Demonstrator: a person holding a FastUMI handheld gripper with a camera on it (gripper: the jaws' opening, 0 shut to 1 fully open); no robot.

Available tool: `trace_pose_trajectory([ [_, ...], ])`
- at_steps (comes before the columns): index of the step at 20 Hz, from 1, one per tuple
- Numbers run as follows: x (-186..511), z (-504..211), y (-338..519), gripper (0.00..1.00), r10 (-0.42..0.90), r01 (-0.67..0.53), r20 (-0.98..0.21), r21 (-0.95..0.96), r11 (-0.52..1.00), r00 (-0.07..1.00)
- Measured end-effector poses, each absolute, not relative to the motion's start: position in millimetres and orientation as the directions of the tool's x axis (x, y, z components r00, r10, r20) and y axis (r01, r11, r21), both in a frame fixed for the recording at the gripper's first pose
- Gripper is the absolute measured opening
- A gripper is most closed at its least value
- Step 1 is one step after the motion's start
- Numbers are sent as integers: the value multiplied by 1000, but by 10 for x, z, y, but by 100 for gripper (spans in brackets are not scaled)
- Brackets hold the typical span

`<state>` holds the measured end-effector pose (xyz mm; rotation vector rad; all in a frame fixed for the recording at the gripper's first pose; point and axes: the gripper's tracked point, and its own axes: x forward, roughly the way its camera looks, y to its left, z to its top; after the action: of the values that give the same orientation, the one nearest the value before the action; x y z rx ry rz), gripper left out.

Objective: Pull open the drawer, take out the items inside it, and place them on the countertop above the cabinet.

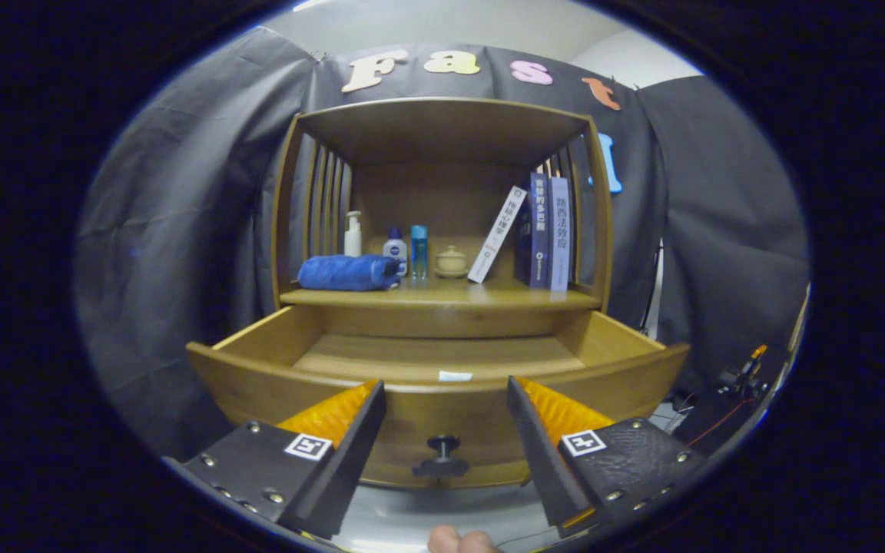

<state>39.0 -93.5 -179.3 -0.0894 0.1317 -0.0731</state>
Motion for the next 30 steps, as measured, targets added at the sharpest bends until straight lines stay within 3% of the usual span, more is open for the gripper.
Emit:
trace_pose_trajectory([
  [4, 734, -1539, -1087, 96, -114, 101, -178, -84, 991, 977],
  [11, 1542, -2009, -1017, 96, -37, 36, -488, -12, 999, 872],
  [13, 1630, -2349, -985, 96, -32, 33, -617, -11, 999, 786],
  [16, 1758, -2588, -1015, 96, -82, 35, -707, -80, 996, 702],
  [19, 1565, -2996, -1021, 97, -92, 2, -859, -106, 994, 504],
  [24, 1405, -3134, -971, 97, -87, 47, -934, -75, 996, 347],
  [30, 1407, -3060, -933, 97, -44, 58, -947, -27, 998, 317],
])
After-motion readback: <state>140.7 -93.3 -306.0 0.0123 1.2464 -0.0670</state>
